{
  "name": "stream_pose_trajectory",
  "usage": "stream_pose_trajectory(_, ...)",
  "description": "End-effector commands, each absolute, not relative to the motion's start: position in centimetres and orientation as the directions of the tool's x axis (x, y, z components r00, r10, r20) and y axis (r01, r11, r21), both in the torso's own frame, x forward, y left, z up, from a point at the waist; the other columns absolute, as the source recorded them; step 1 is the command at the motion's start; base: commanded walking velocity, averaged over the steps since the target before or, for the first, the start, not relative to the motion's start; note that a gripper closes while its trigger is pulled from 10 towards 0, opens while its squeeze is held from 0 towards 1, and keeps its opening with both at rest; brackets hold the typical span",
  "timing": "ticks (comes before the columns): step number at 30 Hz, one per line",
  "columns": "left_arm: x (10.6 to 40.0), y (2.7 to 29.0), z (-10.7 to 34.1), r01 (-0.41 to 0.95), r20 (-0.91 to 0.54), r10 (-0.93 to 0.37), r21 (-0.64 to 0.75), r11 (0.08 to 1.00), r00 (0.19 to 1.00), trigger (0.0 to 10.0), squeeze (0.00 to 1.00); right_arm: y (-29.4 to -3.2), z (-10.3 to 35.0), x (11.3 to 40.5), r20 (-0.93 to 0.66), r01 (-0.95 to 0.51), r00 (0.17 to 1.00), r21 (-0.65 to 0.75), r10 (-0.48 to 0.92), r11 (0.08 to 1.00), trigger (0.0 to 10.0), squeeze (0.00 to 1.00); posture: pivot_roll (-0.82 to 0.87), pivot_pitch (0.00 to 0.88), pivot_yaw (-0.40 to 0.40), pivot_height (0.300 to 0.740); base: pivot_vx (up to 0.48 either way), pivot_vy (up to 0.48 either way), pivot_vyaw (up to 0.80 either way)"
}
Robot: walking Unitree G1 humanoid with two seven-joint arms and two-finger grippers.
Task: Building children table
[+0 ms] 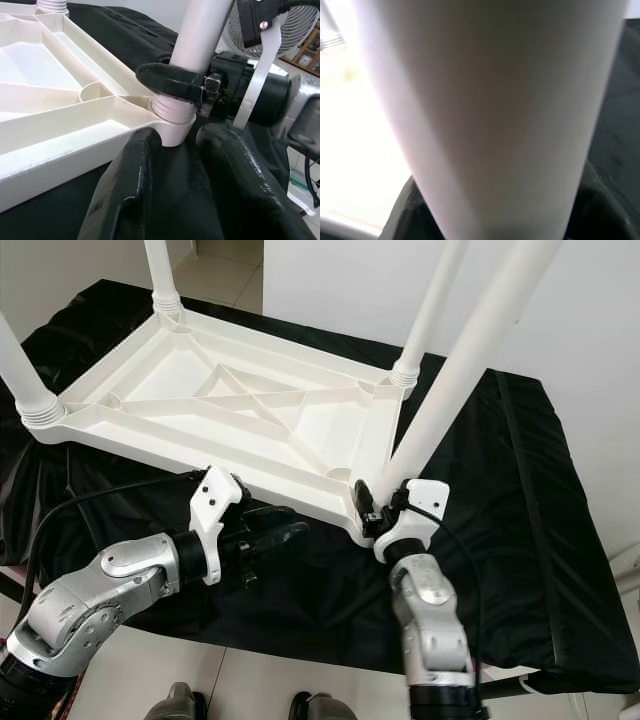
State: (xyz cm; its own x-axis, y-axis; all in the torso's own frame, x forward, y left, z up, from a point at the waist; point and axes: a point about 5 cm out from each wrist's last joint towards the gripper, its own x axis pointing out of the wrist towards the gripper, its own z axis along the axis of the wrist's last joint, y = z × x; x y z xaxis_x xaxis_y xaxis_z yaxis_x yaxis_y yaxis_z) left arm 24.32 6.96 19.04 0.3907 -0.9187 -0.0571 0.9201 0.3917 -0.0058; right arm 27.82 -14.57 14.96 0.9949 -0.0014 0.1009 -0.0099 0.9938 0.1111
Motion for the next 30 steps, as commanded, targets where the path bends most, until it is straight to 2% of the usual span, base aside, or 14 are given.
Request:
stream_pose_trajectory(1, 23.6, 6.7, 19.0, 0.955, -0.057, -0.954, -0.016, 0.296, 0.295, 10.0, 0.0, -14.3, 13.0, 27.2, -0.013, 0.07, 0.998, 0.123, -0.069, 0.99, 0.0, 0.0, 0.12, 0.156, -0.115, 0.74, 0.0, 0.0, 0.0)
stream_pose_trajectory(7, 23.6, 6.7, 19.0, 0.954, -0.057, -0.953, -0.018, 0.298, 0.297, 10.0, 0.0, -14.2, 13.0, 26.9, -0.03, 0.11, 0.994, 0.134, -0.107, 0.985, 0.0, 0.0, 0.12, 0.157, -0.114, 0.74, 0.0, 0.0, 0.0)
stream_pose_trajectory(8, 23.7, 6.7, 19.0, 0.954, -0.058, -0.953, -0.017, 0.299, 0.298, 10.0, 0.0, -14.2, 13.1, 27.0, -0.033, 0.111, 0.994, 0.115, -0.108, 0.987, 10.0, 0.0, 0.12, 0.157, -0.114, 0.74, 0.0, 0.0, 0.0)
stream_pose_trajectory(12, 23.8, 6.8, 19.1, 0.954, -0.057, -0.953, -0.015, 0.3, 0.298, 10.0, 0.0, -14.2, 13.2, 27.0, -0.034, 0.08, 0.996, 0.141, -0.076, 0.987, 10.0, 0.0, 0.12, 0.157, -0.114, 0.74, 0.0, 0.0, 0.0)
stream_pose_trajectory(13, 23.9, 6.7, 19.1, 0.954, -0.056, -0.953, -0.014, 0.299, 0.298, 10.0, 0.0, -14.2, 13.5, 27.0, -0.017, 0.024, 1.0, 0.165, -0.022, 0.986, 10.0, 0.0, 0.12, 0.157, -0.114, 0.74, 0.0, 0.0, 0.0)
stream_pose_trajectory(14, 23.9, 6.7, 19.2, 0.955, -0.056, -0.953, -0.012, 0.298, 0.297, 10.0, 0.0, -14.3, 13.8, 27.1, 0.011, -0.03, 1.0, 0.168, 0.028, 0.985, 10.0, 1.0, 0.1, 0.154, -0.102, 0.74, 0.0, 0.0, 0.0)
stream_pose_trajectory(16, 23.9, 6.7, 19.2, 0.955, -0.056, -0.953, -0.012, 0.298, 0.297, 10.0, 0.0, -14.3, 13.8, 27.1, 0.011, -0.03, 1.0, 0.168, 0.028, 0.985, 10.0, 1.0, 0.1, 0.154, -0.102, 0.74, 0.0, 0.0, 0.0)
stream_pose_trajectory(22, 24.1, 6.6, 19.4, 0.956, -0.052, -0.955, -0.006, 0.293, 0.293, 10.0, 0.0, -17.3, 15.8, 28.3, 0.13, -0.283, 0.952, 0.035, 0.277, 0.958, 10.0, 1.0, 0.1, 0.15, -0.098, 0.74, 0.0, 0.0, 0.0)
stream_pose_trajectory(27, 24.0, 6.7, 19.4, 0.955, -0.053, -0.954, -0.006, 0.295, 0.295, 10.0, 0.0, -17.8, 16.2, 28.7, 0.135, -0.37, 0.92, -0.008, 0.367, 0.929, 10.0, 1.0, 0.1, 0.153, -0.096, 0.74, 0.0, 0.0, 0.0)
stream_pose_trajectory(28, 24.0, 6.8, 19.4, 0.954, -0.054, -0.953, -0.007, 0.298, 0.298, 10.0, 0.0, -18.0, 16.5, 29.0, 0.138, -0.432, 0.892, -0.027, 0.431, 0.902, 10.0, 0.0, 0.11, 0.152, -0.093, 0.74, 0.0, 0.0, 0.0)
stream_pose_trajectory(30, 24.0, 6.8, 19.4, 0.954, -0.053, -0.953, -0.007, 0.3, 0.299, 10.0, 0.0, -18.1, 16.6, 29.2, 0.139, -0.474, 0.869, -0.041, 0.474, 0.88, 10.0, 0.0, 0.11, 0.152, -0.093, 0.74, 0.0, 0.0, 0.0)
